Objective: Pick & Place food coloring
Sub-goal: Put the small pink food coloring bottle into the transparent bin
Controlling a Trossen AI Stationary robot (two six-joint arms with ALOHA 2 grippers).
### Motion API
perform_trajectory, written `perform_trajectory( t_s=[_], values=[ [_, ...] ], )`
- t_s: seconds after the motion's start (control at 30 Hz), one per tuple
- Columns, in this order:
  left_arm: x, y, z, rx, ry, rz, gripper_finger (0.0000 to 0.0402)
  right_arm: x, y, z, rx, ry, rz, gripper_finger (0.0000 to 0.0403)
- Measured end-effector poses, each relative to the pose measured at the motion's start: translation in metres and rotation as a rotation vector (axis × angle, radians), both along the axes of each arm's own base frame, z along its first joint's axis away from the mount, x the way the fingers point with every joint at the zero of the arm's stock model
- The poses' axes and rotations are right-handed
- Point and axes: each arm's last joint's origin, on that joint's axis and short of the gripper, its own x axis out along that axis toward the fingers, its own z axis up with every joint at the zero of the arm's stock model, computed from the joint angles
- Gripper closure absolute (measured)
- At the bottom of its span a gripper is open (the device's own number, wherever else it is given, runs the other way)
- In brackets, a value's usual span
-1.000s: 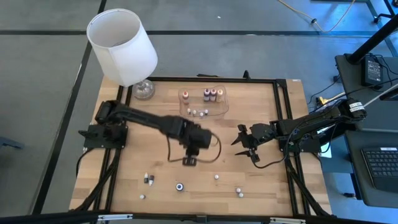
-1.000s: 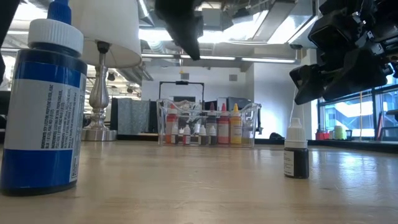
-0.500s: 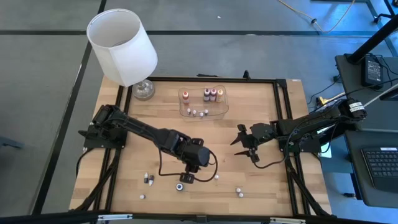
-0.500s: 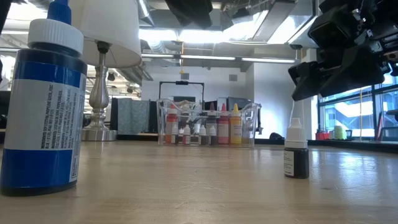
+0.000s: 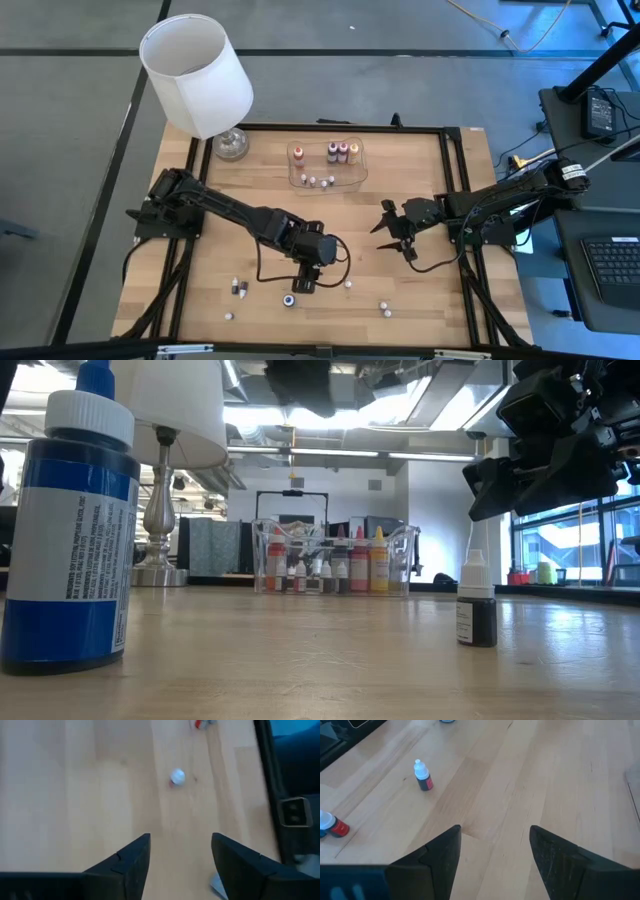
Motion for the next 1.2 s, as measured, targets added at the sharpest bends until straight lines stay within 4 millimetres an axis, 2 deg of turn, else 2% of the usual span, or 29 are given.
perform_trajectory(
  t_s=[0.13,0.33,0.43,0.53,0.73,0.9,1.0,1.2],
  values=[
    [-0.011,-0.006,-0.004,-0.044,0.124,0.094,0.0196,0.0,0.0,0.0,0.0,0.0,0.0,0.0166],
    [-0.027,-0.004,-0.01,0.044,0.25,0.328,0.0198,0.0,0.0,0.0,0.003,-0.001,-0.002,0.0166],
    [-0.036,-0.004,-0.011,0.121,0.312,0.35,0.0198,0.003,0.001,0.004,0.035,-0.05,0.019,0.0166],
    [-0.041,-0.007,-0.01,0.191,0.298,0.352,0.0198,0.006,0.005,0.013,0.098,-0.142,0.099,0.0166],
    [-0.054,-0.017,0.004,0.229,0.155,0.293,0.0199,0.01,0.012,0.024,0.134,-0.267,0.183,0.0166],
    [-0.076,-0.014,-0.005,0.174,-0.015,0.28,0.0198,0.016,0.028,0.031,0.11,-0.318,0.273,0.0168],
    [-0.09,-0.006,-0.013,0.109,-0.14,0.295,0.0197,0.026,0.04,0.038,0.08,-0.243,0.28,0.0177],
    [-0.116,0.008,-0.04,0.069,-0.326,0.282,0.0197,0.055,0.059,0.049,-0.033,0.033,0.228,0.0195]
  ],
)
